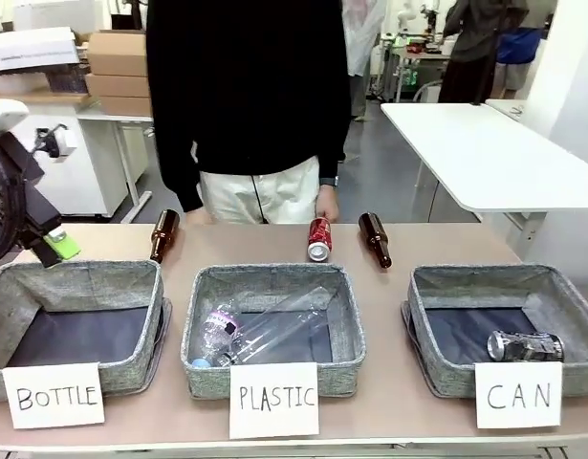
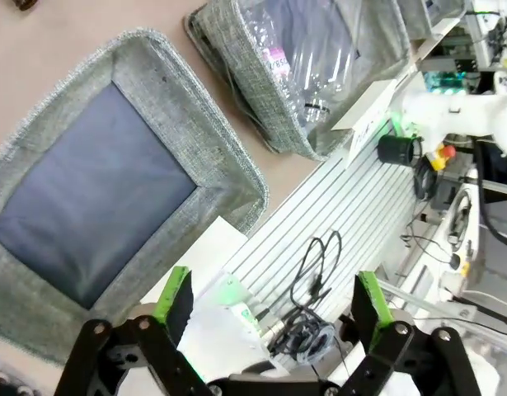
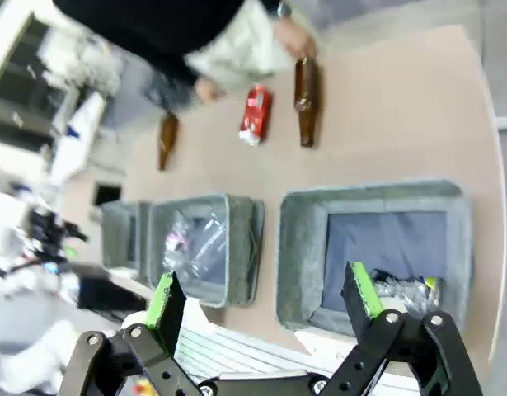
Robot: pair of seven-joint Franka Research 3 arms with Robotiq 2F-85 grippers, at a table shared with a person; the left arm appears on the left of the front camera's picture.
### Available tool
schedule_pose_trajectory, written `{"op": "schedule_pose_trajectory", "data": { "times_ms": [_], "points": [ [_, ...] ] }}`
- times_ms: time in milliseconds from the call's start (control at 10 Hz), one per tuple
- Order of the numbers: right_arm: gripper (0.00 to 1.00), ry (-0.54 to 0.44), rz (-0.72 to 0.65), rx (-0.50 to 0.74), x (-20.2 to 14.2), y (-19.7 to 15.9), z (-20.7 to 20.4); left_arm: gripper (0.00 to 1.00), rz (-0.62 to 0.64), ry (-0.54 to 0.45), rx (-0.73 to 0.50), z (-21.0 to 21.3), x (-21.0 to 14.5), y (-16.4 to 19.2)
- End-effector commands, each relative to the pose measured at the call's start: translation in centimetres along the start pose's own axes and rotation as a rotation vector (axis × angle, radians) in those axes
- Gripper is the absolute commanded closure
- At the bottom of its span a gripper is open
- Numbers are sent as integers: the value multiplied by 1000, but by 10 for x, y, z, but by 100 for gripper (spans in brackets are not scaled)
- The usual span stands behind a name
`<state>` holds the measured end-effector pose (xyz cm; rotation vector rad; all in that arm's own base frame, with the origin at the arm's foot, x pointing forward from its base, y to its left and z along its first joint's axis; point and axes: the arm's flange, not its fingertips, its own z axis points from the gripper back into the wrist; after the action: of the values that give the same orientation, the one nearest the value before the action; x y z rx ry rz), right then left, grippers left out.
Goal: Sort the can waste into the basket.
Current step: Pick up the can waste from the table and place it in the right Fabric basket.
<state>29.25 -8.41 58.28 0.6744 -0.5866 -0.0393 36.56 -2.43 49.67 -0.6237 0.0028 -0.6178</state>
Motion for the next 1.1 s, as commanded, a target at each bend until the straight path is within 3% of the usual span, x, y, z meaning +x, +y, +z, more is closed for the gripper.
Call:
{"op": "schedule_pose_trajectory", "data": {
  "times_ms": [0,100,300,400,600,700,800,900,1000],
  "points": [
    [0,210,119,-306,72,65,-85,0,-12,-2,7,1,-1,1],
    [0,278,190,-347,74,88,-129,0,-12,-2,7,1,-1,1],
    [0,300,305,-368,56,108,-185,0,-12,-2,7,1,-1,1],
    [0,247,229,-286,47,124,-164,0,-12,-2,7,1,-1,1],
    [0,247,229,-286,47,124,-164,0,-12,-2,7,1,-1,1],
    [0,291,278,-314,52,122,-191,0,-12,-2,7,1,-1,1],
    [0,277,92,-200,74,109,-203,0,-12,-2,7,1,-1,1],
    [0,353,168,-108,110,118,-240,0,-12,-2,7,1,-1,1],
    [0,421,155,-145,140,135,-284,0,-12,-2,7,1,-1,1]
  ]
}}
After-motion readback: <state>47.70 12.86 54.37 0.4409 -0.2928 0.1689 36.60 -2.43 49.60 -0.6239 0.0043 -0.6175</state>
